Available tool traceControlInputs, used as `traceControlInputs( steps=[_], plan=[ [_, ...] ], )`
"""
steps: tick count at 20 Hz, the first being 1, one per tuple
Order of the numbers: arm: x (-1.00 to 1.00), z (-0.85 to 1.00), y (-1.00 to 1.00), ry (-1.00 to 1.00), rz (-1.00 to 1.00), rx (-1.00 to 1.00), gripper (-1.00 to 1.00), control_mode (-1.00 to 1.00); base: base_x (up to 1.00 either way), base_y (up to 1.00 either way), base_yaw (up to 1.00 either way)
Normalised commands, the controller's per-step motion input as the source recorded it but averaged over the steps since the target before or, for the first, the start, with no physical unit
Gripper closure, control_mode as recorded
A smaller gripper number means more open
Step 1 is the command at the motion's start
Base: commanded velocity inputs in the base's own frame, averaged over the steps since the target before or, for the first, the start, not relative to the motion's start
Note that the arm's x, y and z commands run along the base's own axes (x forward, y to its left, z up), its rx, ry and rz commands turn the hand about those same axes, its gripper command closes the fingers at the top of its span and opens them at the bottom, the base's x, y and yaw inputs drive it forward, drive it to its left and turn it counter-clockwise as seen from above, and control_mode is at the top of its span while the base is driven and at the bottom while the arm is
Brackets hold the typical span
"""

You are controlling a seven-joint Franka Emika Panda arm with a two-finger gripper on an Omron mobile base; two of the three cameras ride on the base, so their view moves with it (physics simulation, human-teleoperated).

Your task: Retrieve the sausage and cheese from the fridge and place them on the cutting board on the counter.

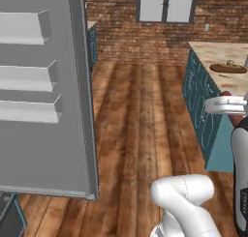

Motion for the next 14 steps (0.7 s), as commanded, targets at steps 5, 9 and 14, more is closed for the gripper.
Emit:
traceControlInputs(
  steps=[5,9,14],
  plan=[
    [0.0,0.0,0.0,0.0,0.0,0.0,1.0,1.0,0.83,-0.03,-0.58],
    [0.0,0.0,0.0,0.0,0.0,0.0,1.0,1.0,1.0,-0.05,-0.39],
    [0.0,0.0,0.0,0.0,0.0,0.0,1.0,1.0,1.0,-0.06,-0.13]
  ],
)
